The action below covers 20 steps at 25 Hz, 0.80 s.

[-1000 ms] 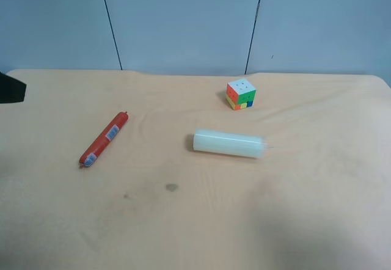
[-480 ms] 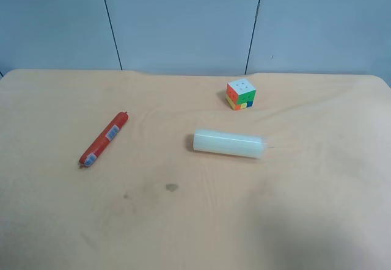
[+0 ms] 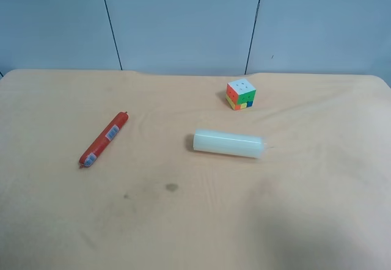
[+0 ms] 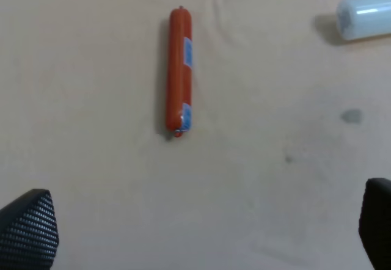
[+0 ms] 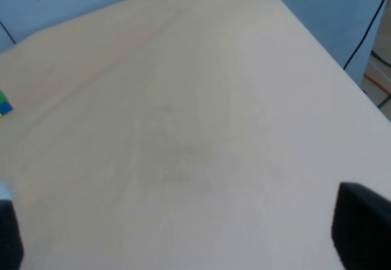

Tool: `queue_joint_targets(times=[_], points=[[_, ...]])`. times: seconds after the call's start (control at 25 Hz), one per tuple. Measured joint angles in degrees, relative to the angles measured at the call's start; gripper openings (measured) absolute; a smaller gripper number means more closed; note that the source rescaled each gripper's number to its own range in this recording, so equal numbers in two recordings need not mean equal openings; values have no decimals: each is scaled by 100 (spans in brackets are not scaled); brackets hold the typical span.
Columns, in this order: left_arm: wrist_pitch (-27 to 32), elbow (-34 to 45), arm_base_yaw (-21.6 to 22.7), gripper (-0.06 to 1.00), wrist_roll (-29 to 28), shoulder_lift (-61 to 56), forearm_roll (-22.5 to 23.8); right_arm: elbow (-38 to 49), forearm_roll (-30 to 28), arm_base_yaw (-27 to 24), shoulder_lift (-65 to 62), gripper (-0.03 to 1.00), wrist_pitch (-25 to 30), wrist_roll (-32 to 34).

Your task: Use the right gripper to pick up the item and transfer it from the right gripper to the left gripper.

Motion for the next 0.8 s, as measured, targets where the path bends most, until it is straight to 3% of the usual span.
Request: queue_joint_targets(times=[0.16, 0.52, 0.8], points=[[-60, 12, 176, 100, 0, -545, 83, 0, 0, 0, 0, 100, 0, 0], [-18, 12, 1082, 100, 5, -1603, 82, 0, 0, 0, 0, 100, 0, 0], [-11, 12, 1193, 100, 22, -1610, 82, 0, 0, 0, 0, 100, 0, 0]])
